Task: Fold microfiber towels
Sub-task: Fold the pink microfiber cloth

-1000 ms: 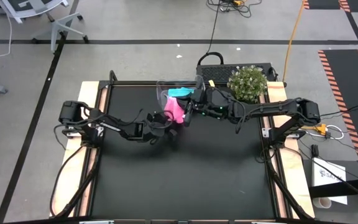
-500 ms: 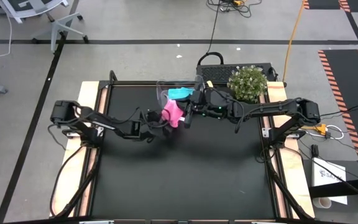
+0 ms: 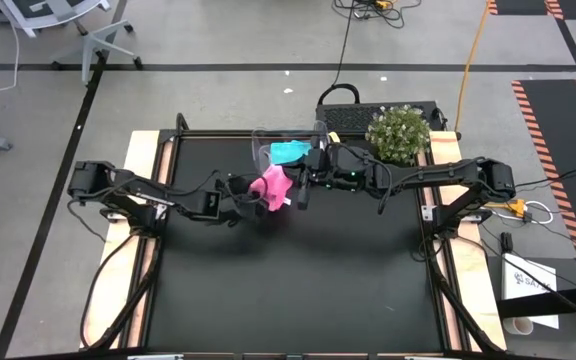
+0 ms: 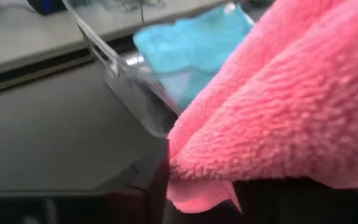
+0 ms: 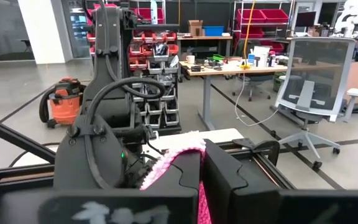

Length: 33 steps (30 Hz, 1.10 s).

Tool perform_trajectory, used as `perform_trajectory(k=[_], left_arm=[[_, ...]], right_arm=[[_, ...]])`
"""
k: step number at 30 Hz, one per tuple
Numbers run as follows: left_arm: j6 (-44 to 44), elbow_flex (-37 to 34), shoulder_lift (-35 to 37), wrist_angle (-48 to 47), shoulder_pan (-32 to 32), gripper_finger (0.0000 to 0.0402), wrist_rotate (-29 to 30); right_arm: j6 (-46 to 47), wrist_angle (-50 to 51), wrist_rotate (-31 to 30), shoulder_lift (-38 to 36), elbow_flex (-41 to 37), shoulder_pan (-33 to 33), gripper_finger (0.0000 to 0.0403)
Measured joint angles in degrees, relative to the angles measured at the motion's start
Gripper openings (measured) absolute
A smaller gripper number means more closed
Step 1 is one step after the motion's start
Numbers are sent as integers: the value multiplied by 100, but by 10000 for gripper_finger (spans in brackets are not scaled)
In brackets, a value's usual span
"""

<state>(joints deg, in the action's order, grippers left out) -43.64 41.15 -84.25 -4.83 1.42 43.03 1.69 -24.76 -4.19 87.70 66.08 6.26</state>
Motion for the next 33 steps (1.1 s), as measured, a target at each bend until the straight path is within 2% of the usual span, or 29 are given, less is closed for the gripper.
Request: perform_trajectory(k=[7, 19, 23, 27, 33], left_arm=[[49, 0, 277, -15, 182, 15, -557], [632, 0, 1851, -405, 467, 4, -649], [556, 0, 2392, -616, 605, 3, -1137], [76, 0, 2778, -1084, 766, 2, -1829], [-704, -2, 2929, -1647, 975, 2, -2696]], right_arm=[[7, 323, -4, 0, 0, 2, 0], [197, 644, -17, 0, 0, 1, 0], [33, 895, -17, -34, 0, 61, 0], [-92, 1557, -39, -241, 2, 230, 0], [59, 2466, -25, -651, 2, 479, 0]])
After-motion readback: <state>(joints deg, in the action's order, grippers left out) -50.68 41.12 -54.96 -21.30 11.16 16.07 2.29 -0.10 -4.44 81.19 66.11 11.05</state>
